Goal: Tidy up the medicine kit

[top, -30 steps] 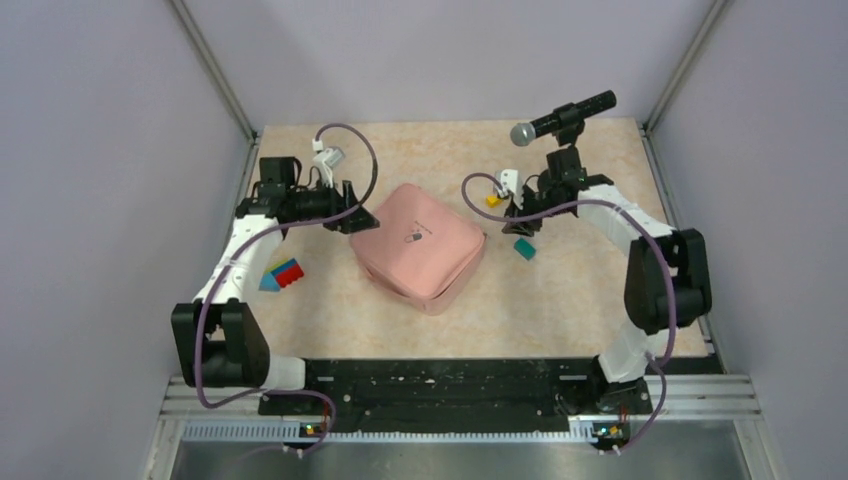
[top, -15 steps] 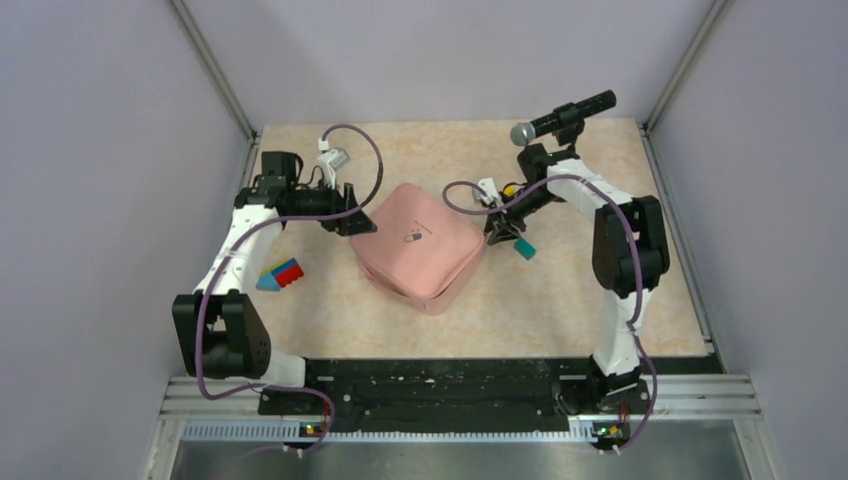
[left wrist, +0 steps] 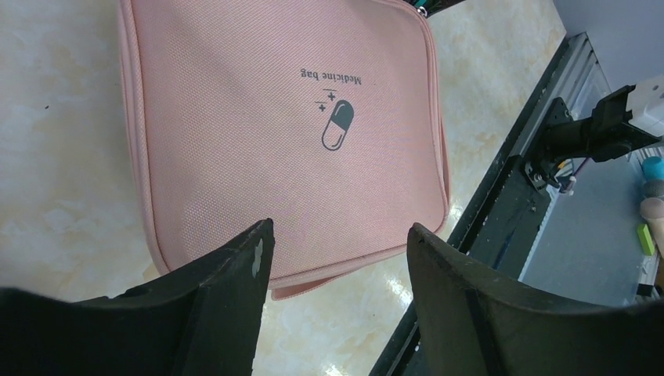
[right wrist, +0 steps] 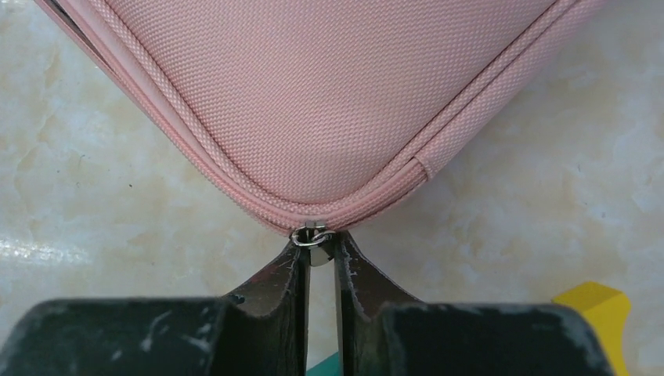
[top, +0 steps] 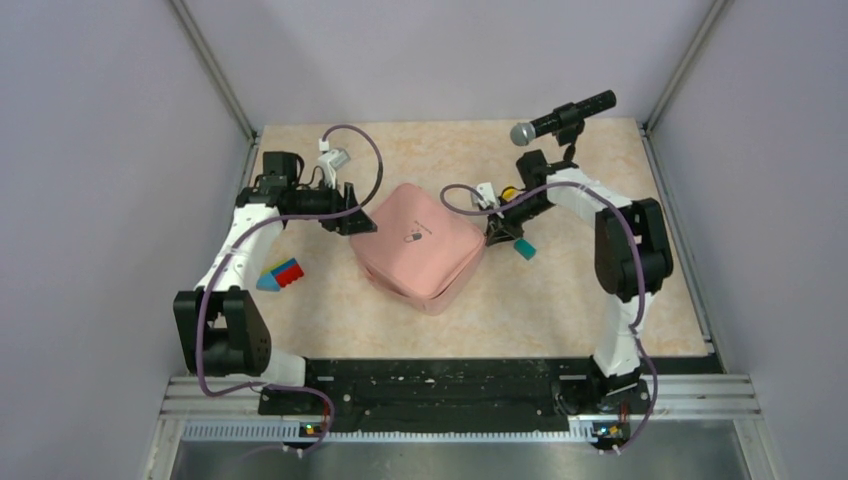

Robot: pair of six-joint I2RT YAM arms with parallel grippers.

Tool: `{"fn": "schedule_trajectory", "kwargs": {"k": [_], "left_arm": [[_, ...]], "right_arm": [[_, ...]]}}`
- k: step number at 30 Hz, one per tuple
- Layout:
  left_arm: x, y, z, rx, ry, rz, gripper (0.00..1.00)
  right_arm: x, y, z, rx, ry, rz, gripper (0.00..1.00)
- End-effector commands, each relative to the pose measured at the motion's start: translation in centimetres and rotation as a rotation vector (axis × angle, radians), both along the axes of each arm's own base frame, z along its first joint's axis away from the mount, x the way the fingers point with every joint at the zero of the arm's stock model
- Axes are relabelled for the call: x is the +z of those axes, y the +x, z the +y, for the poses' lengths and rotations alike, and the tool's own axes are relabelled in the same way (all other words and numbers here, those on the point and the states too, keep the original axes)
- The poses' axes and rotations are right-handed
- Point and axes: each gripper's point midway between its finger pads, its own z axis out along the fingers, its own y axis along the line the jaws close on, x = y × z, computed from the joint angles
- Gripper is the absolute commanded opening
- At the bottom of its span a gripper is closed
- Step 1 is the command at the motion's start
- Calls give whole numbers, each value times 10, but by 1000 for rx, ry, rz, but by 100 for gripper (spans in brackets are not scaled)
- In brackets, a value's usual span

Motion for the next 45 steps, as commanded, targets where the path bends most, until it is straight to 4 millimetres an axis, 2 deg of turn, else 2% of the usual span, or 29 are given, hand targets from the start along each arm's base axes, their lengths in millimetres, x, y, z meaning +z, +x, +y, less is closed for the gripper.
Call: {"fn": "schedule_trajectory", "kwargs": {"k": [1, 4, 5, 6, 7, 10, 15, 22, 25, 29, 37, 45], "left_arm": [[2, 2, -2, -3, -9, -25, 67], [-2, 3, 0, 18, -2, -18, 66], [-3, 3, 0, 25, -1, -16, 66], [-5, 4, 0, 33, -2, -13, 66], [-7, 5, 1, 41, -3, -8, 66], [-9, 7, 0, 51, -14, 2, 66], [-9, 11, -1, 54, -26, 11, 65], [-10, 10, -3, 48, -35, 20, 65], [-10, 10, -3, 50, -41, 24, 65], [-9, 10, -4, 46, -51, 29, 66], [-7, 8, -5, 32, -55, 36, 66], [-12, 2, -4, 33, -42, 45, 66]], "right_arm": [[37, 29, 9, -175, 65, -237, 10], [61, 49, -1, -422, 134, -440, 0], [55, 41, -5, -493, 147, -481, 0], [73, 38, -7, -537, 185, -585, 0], [77, 30, -9, -549, 208, -651, 2], [71, -7, -4, -467, 241, -732, 14], [52, -60, 4, -278, 220, -588, 26], [44, -93, -13, -284, 64, -229, 42], [50, -93, -21, -290, 69, -68, 43], [59, -81, -26, -250, 92, 18, 43], [47, -66, -13, -109, 115, 101, 40], [30, -41, -7, -95, 98, 114, 36]]}}
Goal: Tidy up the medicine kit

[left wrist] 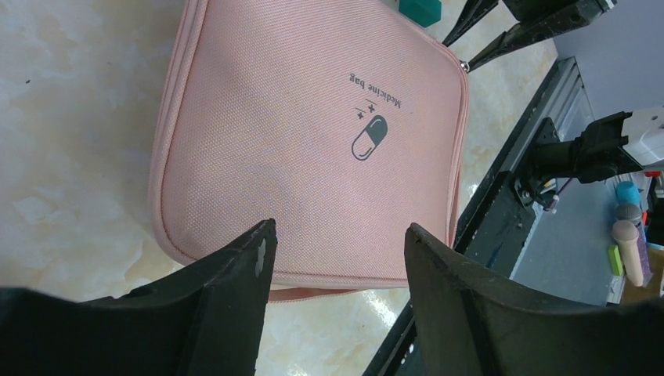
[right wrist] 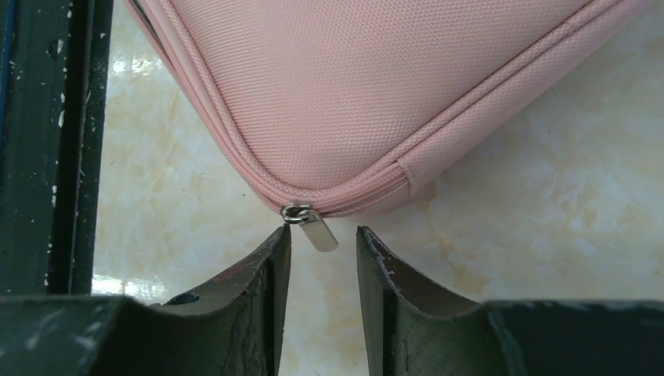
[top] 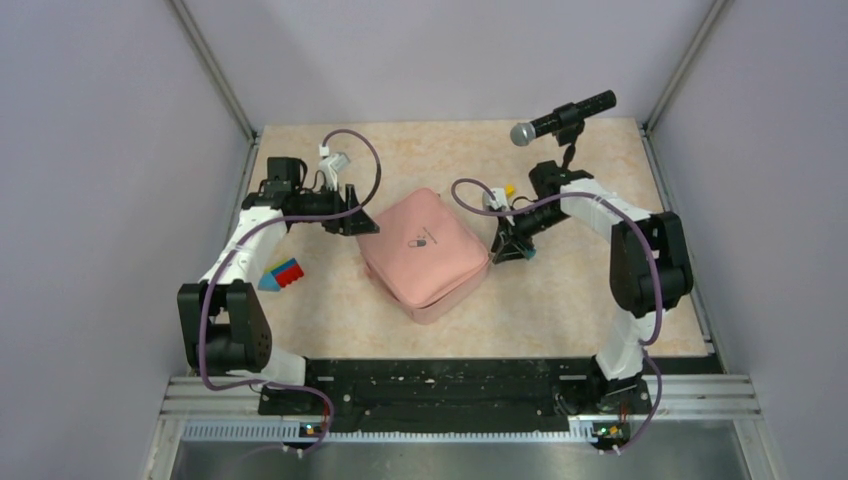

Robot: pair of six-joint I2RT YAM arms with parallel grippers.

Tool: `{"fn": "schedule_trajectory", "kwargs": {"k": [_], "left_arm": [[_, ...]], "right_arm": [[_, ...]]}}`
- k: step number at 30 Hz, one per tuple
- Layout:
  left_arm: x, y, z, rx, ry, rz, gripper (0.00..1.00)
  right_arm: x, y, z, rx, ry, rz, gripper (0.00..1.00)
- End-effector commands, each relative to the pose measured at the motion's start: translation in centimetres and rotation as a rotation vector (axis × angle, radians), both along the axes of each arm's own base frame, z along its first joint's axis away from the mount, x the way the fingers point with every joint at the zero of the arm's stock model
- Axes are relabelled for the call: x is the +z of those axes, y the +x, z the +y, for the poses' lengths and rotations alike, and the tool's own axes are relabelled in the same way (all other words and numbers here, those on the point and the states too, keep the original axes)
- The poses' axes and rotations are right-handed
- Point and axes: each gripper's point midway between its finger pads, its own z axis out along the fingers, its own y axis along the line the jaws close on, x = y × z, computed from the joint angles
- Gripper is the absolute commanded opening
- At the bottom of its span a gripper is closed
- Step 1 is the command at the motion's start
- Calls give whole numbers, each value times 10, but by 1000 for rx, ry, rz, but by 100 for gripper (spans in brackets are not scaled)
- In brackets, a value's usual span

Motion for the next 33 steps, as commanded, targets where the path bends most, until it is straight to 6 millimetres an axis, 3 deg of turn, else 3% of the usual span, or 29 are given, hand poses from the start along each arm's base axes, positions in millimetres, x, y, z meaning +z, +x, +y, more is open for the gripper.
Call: {"fn": "schedule_trajectory", "kwargs": {"k": [1, 7, 13, 18, 22, 28, 33], "left_arm": [[5, -3, -2, -21, -9, -30, 66], [3, -5, -2, -21, -3, -26, 66], [1, -4, -1, -16, -4, -19, 66], [0, -3, -1, -14, 0, -20, 65], [-3, -4, -1, -13, -4, -11, 65], [-4, -2, -2, -6, -11, -8, 65], [-6, 0, -3, -1, -20, 0, 65]], "right_arm": [[11, 12, 10, 44, 57, -35, 35], [4, 16, 13, 50, 64, -17, 30], [5, 6, 23, 82, 89, -2, 27], [17, 9, 29, 55, 114, -54, 9], [25, 15, 27, -17, 117, -126, 1], [33, 17, 16, -112, 97, -257, 0], [27, 12, 21, -132, 110, -226, 0]]}}
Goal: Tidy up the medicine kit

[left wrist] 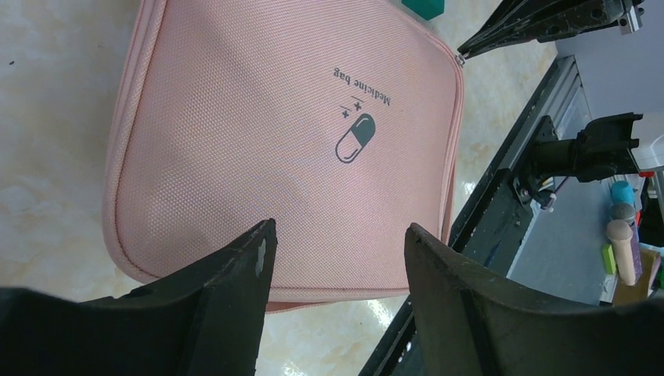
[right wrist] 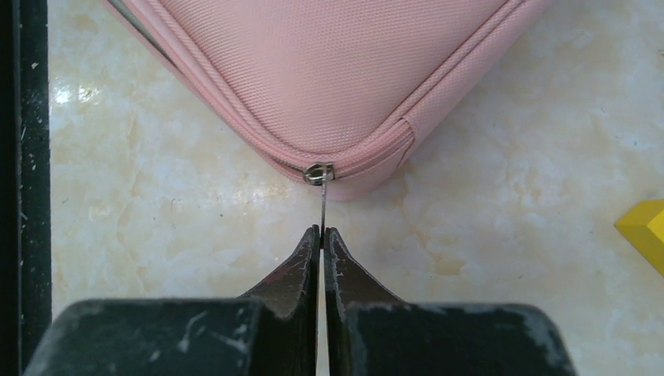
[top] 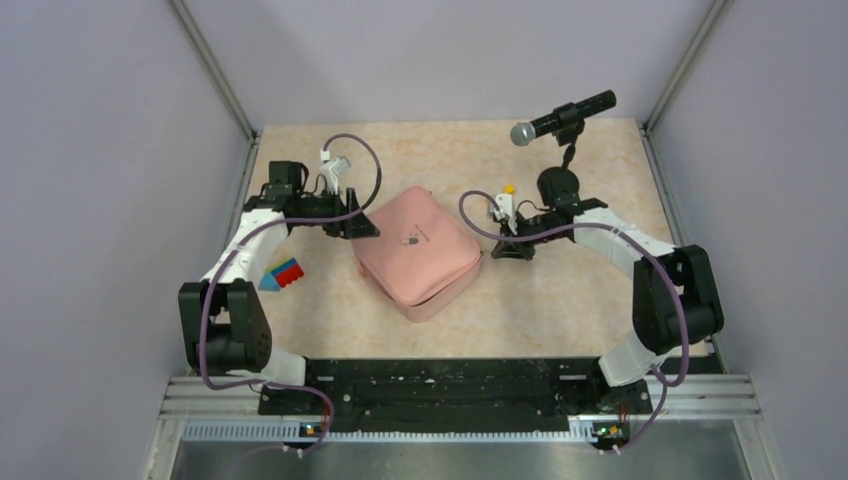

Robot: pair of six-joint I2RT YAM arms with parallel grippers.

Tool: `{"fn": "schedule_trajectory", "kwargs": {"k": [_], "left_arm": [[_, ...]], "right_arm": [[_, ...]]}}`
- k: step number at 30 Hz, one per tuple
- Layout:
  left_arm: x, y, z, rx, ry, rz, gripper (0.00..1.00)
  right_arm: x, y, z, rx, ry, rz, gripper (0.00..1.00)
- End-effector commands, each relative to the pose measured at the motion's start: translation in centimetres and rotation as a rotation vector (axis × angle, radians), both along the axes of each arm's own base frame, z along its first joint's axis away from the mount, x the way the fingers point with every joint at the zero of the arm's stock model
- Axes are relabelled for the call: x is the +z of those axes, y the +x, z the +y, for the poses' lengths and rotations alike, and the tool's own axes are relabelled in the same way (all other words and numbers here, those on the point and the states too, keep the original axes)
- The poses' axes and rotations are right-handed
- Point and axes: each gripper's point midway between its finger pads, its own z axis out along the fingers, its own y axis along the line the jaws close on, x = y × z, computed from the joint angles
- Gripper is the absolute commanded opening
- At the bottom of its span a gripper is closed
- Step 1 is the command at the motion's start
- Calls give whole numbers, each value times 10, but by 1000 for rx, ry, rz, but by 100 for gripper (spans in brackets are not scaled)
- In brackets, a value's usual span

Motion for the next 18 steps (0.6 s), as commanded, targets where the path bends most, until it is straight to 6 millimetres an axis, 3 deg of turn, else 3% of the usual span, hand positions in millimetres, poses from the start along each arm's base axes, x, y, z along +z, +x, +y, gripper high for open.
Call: {"fn": "schedule_trajectory", "kwargs": {"k": [1, 13, 14, 15, 18], "left_arm": [[3, 4, -3, -3, -21, -21, 65], [2, -3, -5, -11, -14, -28, 65], [-11, 6, 8, 63, 83, -30, 65], [0, -3, -4, -1, 0, -30, 65], [1, -5, -5, -9, -10, -32, 65]], "right_arm": [[17, 12, 20, 0, 76, -59, 0], [10, 22, 45, 42, 87, -44, 2], [10, 23, 46, 43, 88, -41, 3], [9, 23, 46, 45, 89, -40, 3], [8, 24, 49, 51, 92, -31, 4]]}}
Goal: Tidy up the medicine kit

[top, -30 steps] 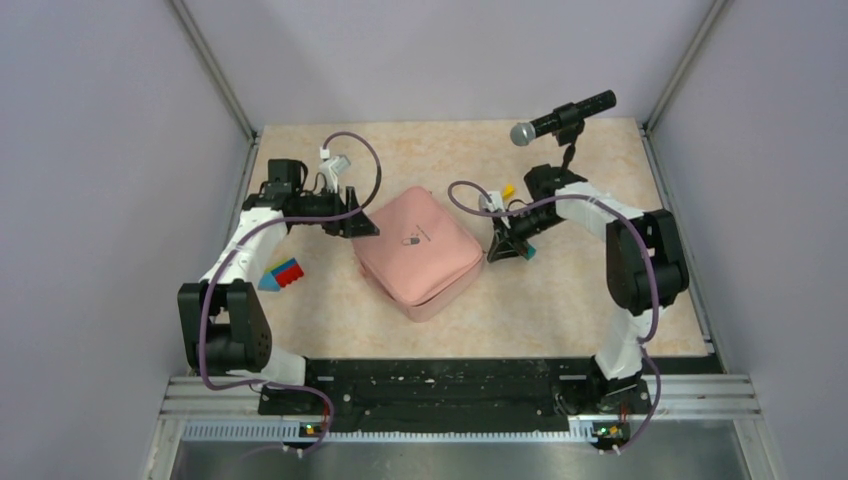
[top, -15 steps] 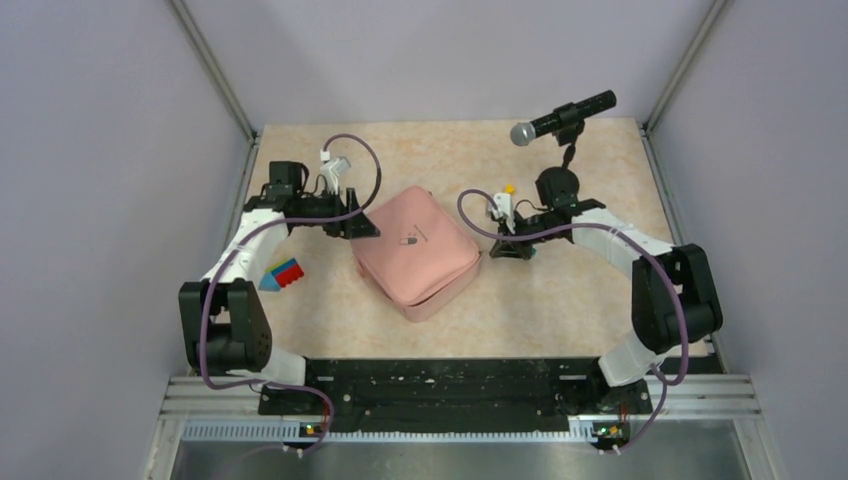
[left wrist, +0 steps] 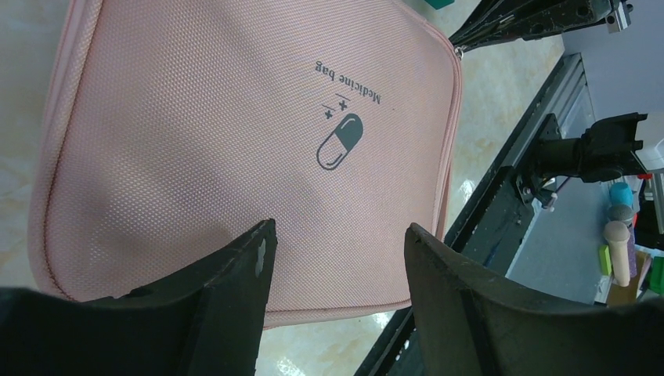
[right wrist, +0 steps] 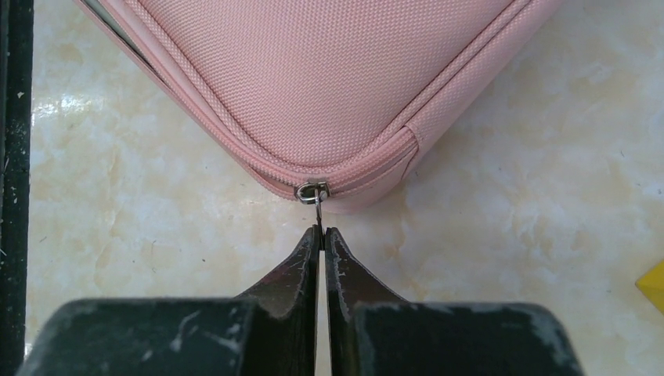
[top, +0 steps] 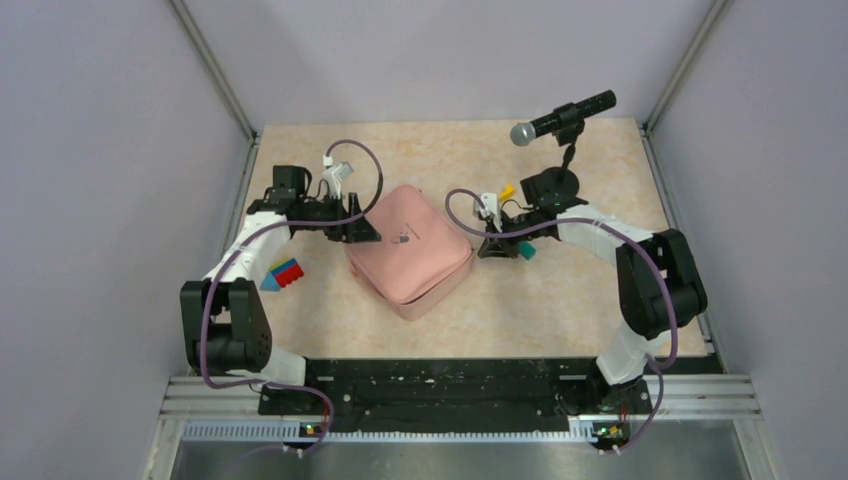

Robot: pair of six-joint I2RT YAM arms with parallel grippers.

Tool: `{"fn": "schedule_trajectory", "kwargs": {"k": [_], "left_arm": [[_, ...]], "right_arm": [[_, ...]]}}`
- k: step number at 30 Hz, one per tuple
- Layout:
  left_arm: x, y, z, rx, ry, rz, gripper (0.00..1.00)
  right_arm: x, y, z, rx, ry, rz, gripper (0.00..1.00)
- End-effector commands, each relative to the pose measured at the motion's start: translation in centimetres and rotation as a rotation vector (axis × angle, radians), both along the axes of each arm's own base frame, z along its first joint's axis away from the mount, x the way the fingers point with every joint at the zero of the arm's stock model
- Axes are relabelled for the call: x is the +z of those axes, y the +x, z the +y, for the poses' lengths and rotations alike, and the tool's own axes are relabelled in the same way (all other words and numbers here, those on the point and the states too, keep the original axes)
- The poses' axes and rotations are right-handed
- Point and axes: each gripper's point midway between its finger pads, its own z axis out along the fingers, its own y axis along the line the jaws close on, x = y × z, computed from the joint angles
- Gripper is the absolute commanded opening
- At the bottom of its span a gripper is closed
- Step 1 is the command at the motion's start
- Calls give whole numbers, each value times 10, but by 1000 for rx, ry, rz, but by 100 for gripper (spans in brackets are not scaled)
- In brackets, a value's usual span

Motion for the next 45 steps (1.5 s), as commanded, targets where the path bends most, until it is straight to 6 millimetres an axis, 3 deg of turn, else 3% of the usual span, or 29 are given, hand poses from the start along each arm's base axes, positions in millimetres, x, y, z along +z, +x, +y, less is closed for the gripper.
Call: {"fn": "schedule_trajectory", "kwargs": {"k": [1, 18, 22, 28, 34, 37, 41, 45], "left_arm": [[14, 0, -4, -22, -20, -67, 65], [14, 2, -4, -24, -22, -69, 65], [14, 1, -4, -24, -21, -71, 65], [19, 8, -1, 3, 1, -83, 65], [37, 50, 16, 181, 71, -120, 68], [40, 82, 42, 355, 96, -98, 71], [25, 110, 59, 498, 57, -19, 75], [-6, 109, 56, 478, 47, 61, 75]], "right_arm": [[21, 12, 21, 45, 69, -55, 4], [24, 18, 39, 52, 97, -45, 10], [26, 18, 41, 59, 97, -57, 1], [33, 34, 29, -29, -57, -95, 0], [30, 49, 6, -75, -297, -193, 0], [23, 58, -1, -105, -385, -234, 0], [17, 74, -2, -132, -442, -279, 0], [19, 92, 1, -151, -463, -306, 0]]}}
